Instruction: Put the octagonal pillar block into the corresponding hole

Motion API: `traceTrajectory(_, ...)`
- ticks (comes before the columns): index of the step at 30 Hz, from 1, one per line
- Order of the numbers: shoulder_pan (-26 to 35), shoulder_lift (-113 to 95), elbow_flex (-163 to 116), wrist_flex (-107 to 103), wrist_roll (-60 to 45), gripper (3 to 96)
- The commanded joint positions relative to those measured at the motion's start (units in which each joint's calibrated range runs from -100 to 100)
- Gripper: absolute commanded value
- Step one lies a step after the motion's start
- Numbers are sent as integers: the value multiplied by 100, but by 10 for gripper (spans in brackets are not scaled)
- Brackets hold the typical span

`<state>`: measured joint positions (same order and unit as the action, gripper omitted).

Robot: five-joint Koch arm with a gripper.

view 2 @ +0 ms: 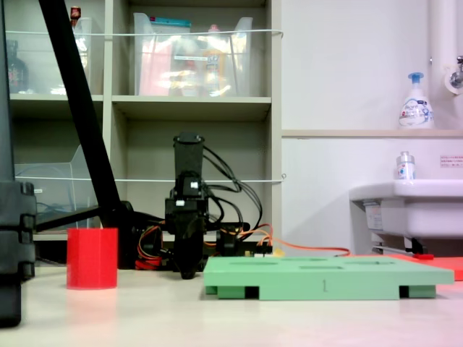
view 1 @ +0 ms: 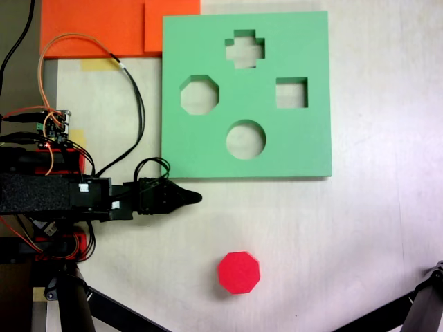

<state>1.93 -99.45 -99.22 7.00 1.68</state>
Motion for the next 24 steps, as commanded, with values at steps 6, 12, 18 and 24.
traceTrajectory(6,-29,-55,-78,-551,-20,486)
traceTrajectory(12,-34,-55,-78,-551,-20,486)
traceTrajectory(18,24,-55,-78,-560,-29,483)
traceTrajectory(24,0,-55,-78,-560,-15,485)
